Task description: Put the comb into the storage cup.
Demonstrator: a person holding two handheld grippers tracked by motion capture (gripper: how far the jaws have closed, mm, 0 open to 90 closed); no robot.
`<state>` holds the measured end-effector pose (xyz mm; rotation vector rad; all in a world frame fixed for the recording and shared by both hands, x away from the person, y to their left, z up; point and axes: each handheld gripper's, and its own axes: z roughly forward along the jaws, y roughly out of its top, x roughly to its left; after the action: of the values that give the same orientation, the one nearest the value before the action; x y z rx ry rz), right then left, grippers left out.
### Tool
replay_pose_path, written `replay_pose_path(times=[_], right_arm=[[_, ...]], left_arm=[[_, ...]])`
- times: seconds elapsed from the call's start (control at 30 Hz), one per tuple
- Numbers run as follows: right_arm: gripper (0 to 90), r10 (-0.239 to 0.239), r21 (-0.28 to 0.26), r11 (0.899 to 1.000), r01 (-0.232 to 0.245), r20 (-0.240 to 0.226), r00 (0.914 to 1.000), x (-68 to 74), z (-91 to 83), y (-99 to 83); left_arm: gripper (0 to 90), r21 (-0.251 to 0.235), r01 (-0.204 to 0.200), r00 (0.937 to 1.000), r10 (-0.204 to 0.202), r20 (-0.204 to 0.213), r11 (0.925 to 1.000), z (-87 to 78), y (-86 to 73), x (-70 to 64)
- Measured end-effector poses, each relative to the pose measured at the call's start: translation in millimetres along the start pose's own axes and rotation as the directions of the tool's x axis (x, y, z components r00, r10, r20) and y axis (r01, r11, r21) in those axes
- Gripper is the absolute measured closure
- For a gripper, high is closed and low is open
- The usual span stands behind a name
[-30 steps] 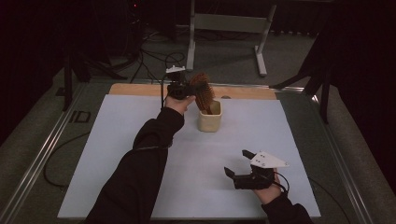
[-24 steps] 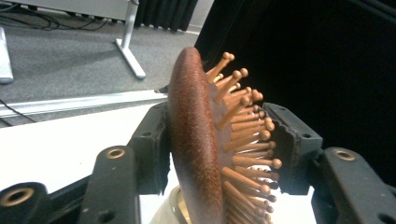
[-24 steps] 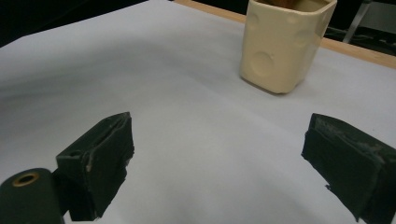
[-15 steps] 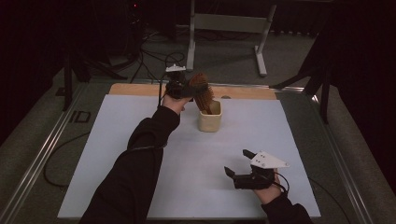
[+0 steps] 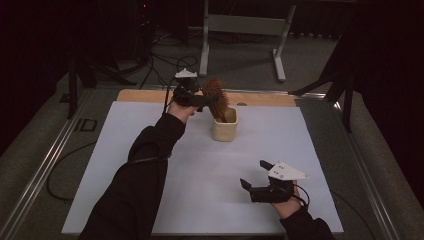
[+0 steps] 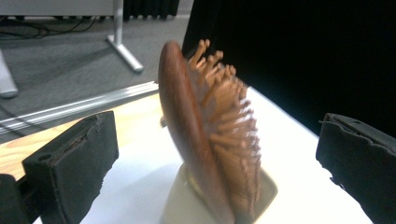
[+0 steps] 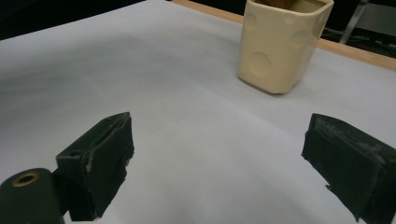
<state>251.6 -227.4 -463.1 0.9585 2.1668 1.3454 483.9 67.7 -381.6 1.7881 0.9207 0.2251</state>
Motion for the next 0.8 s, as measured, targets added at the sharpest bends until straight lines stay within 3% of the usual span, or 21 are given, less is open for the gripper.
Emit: replay_pose_path(times=[0.33,0.6,0.8], right_arm=[[8.4,0.003,-0.007,1.0,-0.003,0.001,1.0,-0.4,-0.7,0.7],[8.4,0.001,-0.007,1.0,-0.001,0.003,1.0,-0.7,-1.2,0.6],[8.4,0.005,-0.011,1.0,-0.005,0.006,1.0,-1.3,-1.1,0.8]], left_arm=[[0.1,0.037,-0.024,0.9996,0.024,0.013,0.999,-9.9,-6.3,1.7],[0.1,0.045,-0.081,0.9966,0.081,0.012,0.9956,-18.7,-10.7,1.1],[0.1,0.049,-0.087,0.9962,0.086,0.016,0.995,-24.8,-12.6,1.0]])
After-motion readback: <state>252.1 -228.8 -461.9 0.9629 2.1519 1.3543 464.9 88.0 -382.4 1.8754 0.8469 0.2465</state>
